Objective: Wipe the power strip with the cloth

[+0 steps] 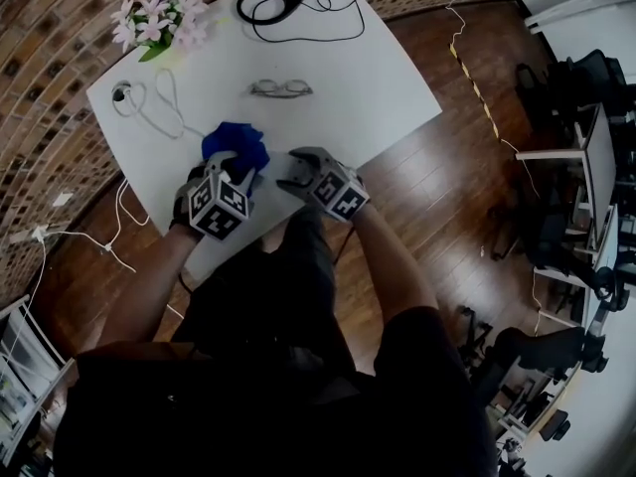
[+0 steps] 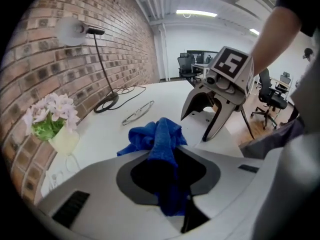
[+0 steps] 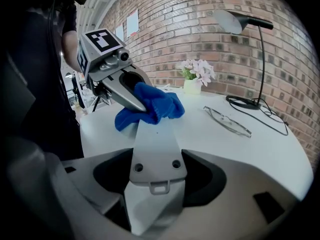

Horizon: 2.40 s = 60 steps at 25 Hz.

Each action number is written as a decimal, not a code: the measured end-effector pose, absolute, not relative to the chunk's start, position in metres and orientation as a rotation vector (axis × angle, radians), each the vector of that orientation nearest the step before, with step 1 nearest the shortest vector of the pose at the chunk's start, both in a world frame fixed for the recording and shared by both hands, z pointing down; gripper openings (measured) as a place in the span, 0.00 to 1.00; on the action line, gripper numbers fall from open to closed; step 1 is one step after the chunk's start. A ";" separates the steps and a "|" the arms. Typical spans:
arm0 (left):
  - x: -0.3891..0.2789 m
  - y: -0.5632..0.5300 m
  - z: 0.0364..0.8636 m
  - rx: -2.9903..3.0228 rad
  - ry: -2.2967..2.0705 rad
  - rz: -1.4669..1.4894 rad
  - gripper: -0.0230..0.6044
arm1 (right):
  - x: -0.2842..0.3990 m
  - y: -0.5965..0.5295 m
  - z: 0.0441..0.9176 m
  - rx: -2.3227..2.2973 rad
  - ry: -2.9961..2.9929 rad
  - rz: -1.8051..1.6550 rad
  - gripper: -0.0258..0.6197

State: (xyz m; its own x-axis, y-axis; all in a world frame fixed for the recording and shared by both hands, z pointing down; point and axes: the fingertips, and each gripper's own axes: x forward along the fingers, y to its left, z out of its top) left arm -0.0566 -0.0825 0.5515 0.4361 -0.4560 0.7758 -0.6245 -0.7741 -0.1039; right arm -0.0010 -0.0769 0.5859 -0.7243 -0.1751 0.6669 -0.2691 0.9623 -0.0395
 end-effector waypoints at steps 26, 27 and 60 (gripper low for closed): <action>0.039 -0.076 0.551 2.357 -0.519 0.980 0.20 | 0.001 -0.076 0.583 0.324 -2.403 0.154 0.50; 0.041 -0.076 0.551 2.361 -0.517 0.982 0.20 | 0.001 -0.076 0.584 0.325 -2.402 0.154 0.50; -0.005 -0.099 0.548 2.277 -0.698 0.781 0.20 | 0.002 -0.078 0.583 0.332 -2.389 0.181 0.50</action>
